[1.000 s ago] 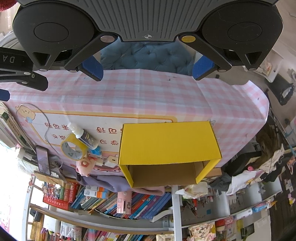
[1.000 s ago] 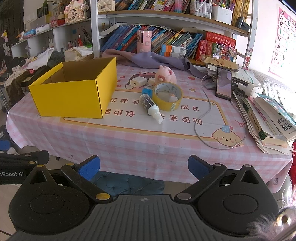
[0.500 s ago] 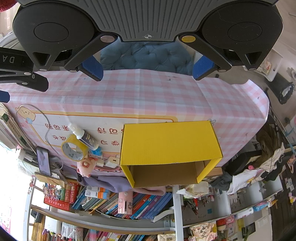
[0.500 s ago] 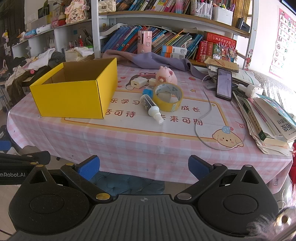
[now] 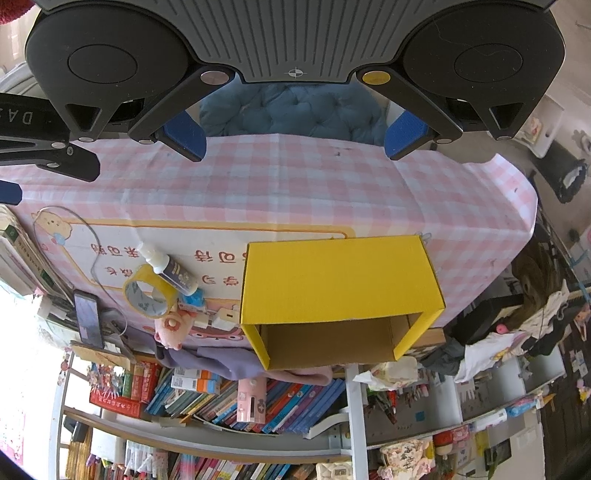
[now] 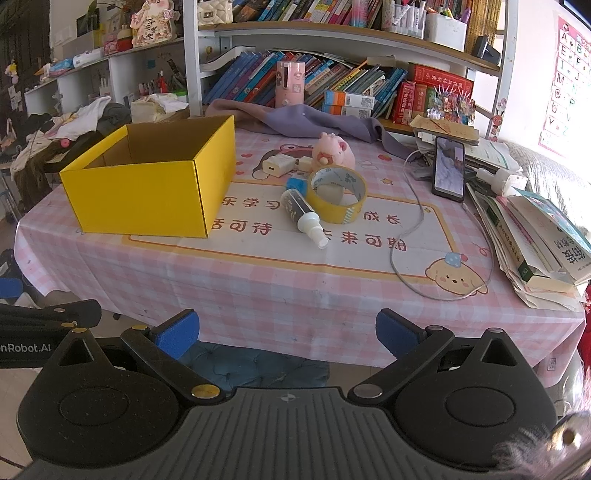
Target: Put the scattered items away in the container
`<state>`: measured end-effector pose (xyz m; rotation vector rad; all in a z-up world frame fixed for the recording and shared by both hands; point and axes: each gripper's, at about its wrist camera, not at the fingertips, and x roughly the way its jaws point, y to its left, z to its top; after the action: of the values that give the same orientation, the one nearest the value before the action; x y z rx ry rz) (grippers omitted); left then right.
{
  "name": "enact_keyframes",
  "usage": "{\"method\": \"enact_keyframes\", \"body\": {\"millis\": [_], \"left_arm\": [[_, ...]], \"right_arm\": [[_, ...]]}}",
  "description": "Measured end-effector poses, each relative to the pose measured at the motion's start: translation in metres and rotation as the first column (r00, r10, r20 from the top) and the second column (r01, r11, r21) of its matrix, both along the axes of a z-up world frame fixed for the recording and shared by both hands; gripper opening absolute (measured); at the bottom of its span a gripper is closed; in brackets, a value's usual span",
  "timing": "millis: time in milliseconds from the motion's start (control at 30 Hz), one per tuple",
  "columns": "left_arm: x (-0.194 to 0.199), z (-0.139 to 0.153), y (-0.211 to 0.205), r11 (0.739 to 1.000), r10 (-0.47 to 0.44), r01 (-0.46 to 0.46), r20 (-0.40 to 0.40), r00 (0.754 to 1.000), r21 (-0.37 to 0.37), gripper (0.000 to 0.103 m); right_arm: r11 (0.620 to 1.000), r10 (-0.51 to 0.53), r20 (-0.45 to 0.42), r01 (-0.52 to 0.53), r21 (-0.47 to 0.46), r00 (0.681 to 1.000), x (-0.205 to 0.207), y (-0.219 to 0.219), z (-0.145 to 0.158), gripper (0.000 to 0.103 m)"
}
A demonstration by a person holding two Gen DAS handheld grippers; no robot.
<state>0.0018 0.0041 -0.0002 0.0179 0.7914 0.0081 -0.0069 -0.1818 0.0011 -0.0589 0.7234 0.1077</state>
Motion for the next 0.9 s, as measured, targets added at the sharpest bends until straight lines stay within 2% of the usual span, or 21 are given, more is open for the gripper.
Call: {"method": "enact_keyframes", "body": {"millis": [267,633,900], "left_arm": [[-0.001,0.004,0.007,1.0,0.008,-0.007,0.038,0.999,-0.025,0.103],[0.0,0.003,0.007,1.0,0.013,-0.014,0.048,0.999,0.008,0.103],[0.003,0.004,0.012,1.0,-0.014,0.014,0.058,0.998,-0.006,0.103]], "right_arm": [[1.0,0.006,0.009,-0.006,0.002,1.0,0.0,0.001,0.001,0.103],[1.0,0.011,0.013,-0.011,0.001,1.0,0.0,0.005,0.002,0.103],[1.0,0.012,0.014,-0.012,0.001,1.0,0.001,0.005,0.002,0.103]]}}
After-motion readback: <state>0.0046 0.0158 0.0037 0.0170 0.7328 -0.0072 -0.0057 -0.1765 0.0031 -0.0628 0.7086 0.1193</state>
